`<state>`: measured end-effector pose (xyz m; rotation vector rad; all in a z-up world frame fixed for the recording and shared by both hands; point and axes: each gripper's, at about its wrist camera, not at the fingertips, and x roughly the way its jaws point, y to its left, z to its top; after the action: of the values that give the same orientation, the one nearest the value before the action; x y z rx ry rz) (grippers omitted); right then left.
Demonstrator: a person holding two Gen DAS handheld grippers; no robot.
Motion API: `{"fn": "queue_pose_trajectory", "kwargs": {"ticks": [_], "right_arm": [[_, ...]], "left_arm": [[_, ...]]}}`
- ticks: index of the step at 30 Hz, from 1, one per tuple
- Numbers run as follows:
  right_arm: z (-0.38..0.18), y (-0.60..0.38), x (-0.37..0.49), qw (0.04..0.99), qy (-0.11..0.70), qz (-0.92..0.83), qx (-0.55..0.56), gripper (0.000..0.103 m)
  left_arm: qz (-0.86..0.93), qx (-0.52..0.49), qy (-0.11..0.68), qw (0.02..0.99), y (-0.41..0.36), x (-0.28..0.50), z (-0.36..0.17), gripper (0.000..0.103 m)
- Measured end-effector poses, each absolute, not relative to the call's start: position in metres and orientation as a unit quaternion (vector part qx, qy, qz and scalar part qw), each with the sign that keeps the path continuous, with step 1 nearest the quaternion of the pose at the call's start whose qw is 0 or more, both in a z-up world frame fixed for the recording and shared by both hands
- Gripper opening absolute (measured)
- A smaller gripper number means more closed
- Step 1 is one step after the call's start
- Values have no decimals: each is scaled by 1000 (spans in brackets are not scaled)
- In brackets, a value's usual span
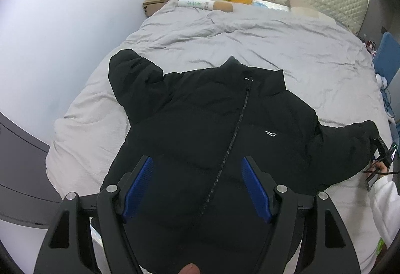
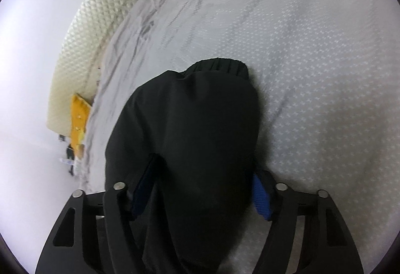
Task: Fold large clothes
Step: 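Grasp the sleeve cuff with the right gripper and lift it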
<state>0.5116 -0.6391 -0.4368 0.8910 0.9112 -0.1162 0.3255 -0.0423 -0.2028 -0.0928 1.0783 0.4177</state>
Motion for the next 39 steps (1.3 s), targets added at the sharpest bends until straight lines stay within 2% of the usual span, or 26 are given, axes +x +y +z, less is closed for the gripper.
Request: {"fn": "queue_pose_trajectory", "kwargs": {"ticks": [1, 2, 4, 6, 9, 27, 39], "right_arm": [[-436, -637, 515, 803, 426, -47, 414, 53], [-435, -635, 518, 803, 428, -36, 412, 42], [-429, -629, 523, 808, 431, -26, 401, 31], [-417, -623, 523, 815, 429, -21, 388, 14], [-397, -616, 518, 828, 423, -27, 368, 8], [-236, -602, 377, 884, 344, -129, 288, 3], [-146, -537, 347, 921, 291, -129, 226, 3]], "left_arm": [[198, -44, 507, 838, -42, 324, -201, 73], [200, -42, 503, 840, -40, 323, -198, 73], [202, -36, 498, 842, -39, 320, -194, 73], [202, -38, 495, 844, -36, 318, -191, 73], [199, -43, 492, 846, -34, 315, -186, 73], [177, -57, 471, 862, -10, 258, -141, 73], [161, -43, 479, 862, 28, 237, -144, 73]]}}
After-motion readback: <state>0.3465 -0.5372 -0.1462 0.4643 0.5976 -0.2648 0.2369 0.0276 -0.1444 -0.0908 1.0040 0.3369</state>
